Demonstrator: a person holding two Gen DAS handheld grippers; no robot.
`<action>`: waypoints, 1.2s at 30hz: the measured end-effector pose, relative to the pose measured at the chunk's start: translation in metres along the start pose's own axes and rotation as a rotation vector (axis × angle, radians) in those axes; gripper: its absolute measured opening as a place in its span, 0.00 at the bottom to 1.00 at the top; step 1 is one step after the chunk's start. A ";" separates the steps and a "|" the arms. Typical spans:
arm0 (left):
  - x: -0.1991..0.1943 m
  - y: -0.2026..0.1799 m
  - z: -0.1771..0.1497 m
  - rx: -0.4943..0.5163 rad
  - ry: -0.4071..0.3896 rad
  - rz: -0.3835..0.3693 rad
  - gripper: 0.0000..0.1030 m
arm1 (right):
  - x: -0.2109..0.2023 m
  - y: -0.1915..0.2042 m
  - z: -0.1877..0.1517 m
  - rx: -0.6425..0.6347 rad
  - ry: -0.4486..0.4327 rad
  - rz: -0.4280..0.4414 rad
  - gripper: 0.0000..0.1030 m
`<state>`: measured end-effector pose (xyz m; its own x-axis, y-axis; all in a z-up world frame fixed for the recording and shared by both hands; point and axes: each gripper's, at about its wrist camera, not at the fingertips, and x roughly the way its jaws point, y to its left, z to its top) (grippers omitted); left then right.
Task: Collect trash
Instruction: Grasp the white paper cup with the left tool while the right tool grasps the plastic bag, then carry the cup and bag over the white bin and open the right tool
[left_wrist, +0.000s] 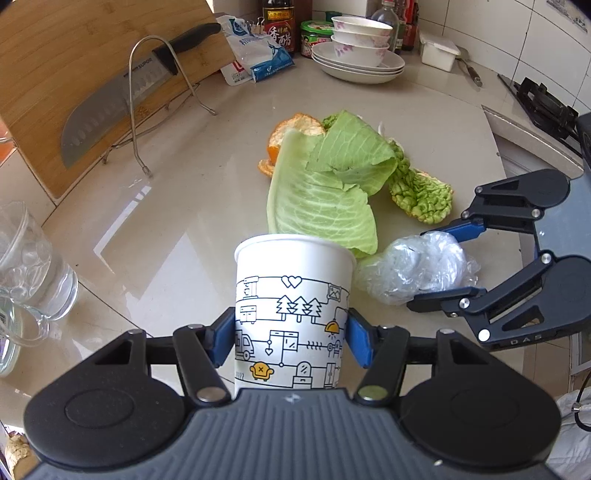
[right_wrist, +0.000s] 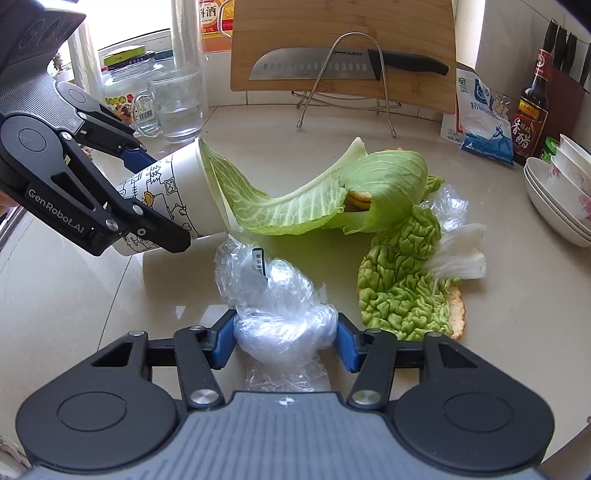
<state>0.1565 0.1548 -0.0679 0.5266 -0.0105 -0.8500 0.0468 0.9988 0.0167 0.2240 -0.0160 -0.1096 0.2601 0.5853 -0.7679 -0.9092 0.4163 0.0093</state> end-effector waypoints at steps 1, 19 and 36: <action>-0.003 -0.002 -0.001 0.000 0.001 0.006 0.59 | -0.002 0.001 0.000 -0.008 -0.003 0.008 0.58; -0.049 -0.084 0.002 -0.007 -0.025 0.043 0.59 | -0.079 -0.023 -0.025 0.017 -0.085 0.083 0.58; -0.016 -0.184 0.061 0.162 -0.071 -0.128 0.58 | -0.155 -0.088 -0.104 0.265 -0.109 -0.134 0.58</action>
<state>0.1917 -0.0319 -0.0254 0.5656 -0.1462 -0.8116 0.2504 0.9681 0.0001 0.2296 -0.2153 -0.0581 0.4185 0.5782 -0.7004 -0.7520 0.6530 0.0899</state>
